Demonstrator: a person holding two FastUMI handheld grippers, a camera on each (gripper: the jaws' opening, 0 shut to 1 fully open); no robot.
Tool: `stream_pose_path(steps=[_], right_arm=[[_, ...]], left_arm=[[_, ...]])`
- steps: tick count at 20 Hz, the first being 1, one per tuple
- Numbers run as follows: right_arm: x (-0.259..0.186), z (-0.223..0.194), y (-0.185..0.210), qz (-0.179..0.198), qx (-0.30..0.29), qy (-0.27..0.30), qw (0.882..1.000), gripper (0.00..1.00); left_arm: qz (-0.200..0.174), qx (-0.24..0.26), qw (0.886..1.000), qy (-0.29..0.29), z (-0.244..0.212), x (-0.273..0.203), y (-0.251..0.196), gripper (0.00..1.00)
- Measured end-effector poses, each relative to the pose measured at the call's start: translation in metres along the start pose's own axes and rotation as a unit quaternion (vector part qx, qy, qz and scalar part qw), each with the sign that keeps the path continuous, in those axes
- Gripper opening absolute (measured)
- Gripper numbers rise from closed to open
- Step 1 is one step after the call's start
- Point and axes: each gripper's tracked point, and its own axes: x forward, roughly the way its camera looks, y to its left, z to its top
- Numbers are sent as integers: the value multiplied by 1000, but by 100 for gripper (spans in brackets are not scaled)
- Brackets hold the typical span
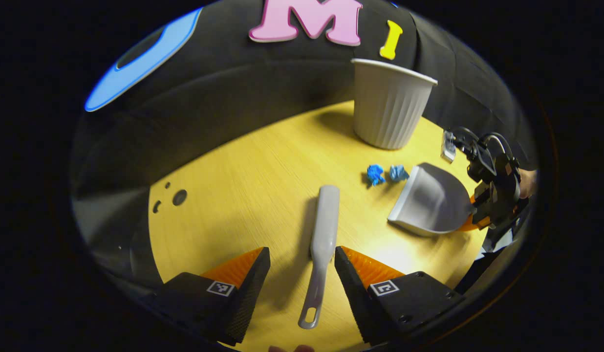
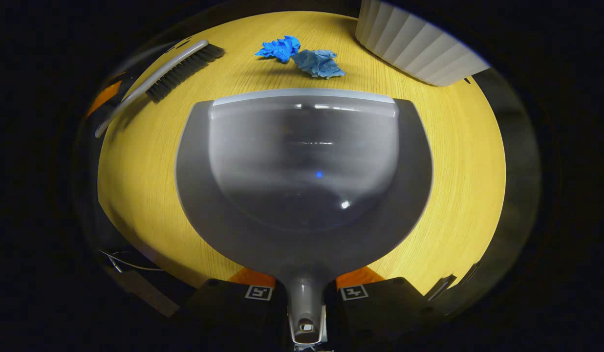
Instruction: Pick up the small broom and dustpan from the desktop, sweep the trash into the dustpan with the broom, and then empty the trash into the garbage bin.
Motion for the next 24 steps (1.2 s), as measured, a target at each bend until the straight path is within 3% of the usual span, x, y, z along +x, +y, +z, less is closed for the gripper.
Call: stream_pose_path(steps=[3,7,11,12,13,15,16,17,18,19,24], right_arm=[[0,1,0,2,-2,-2,1000,35],[-1,1,0,3,1,3,1000,35],[-1,0,0,5,0,9,1000,35],[-1,0,0,5,-2,9,1000,29],[-1,0,1,5,-1,10,1000,29],[-1,1,0,6,-4,10,1000,35],[-1,1,1,5,-4,7,1000,35],[-1,1,1,4,-4,6,1000,35],[-2,2,0,4,-5,5,1000,29],[-3,1,1,4,-6,8,1000,35],[-5,1,2,0,4,4,1000,36]], left_arm=[[-33,11,996,80,-24,16,-6,85],[-40,25,982,182,-53,41,-6,84],[-35,44,975,216,-56,65,-6,77],[-32,48,973,223,-56,70,-5,76],[-32,52,969,239,-60,73,-5,75],[-31,63,969,236,-54,77,-8,66],[-32,67,966,246,-55,77,-11,53],[-33,67,966,249,-56,76,-13,46],[-32,67,964,254,-59,76,-15,38],[-33,66,963,258,-58,74,-15,36],[-44,88,965,242,-54,77,-17,26]])
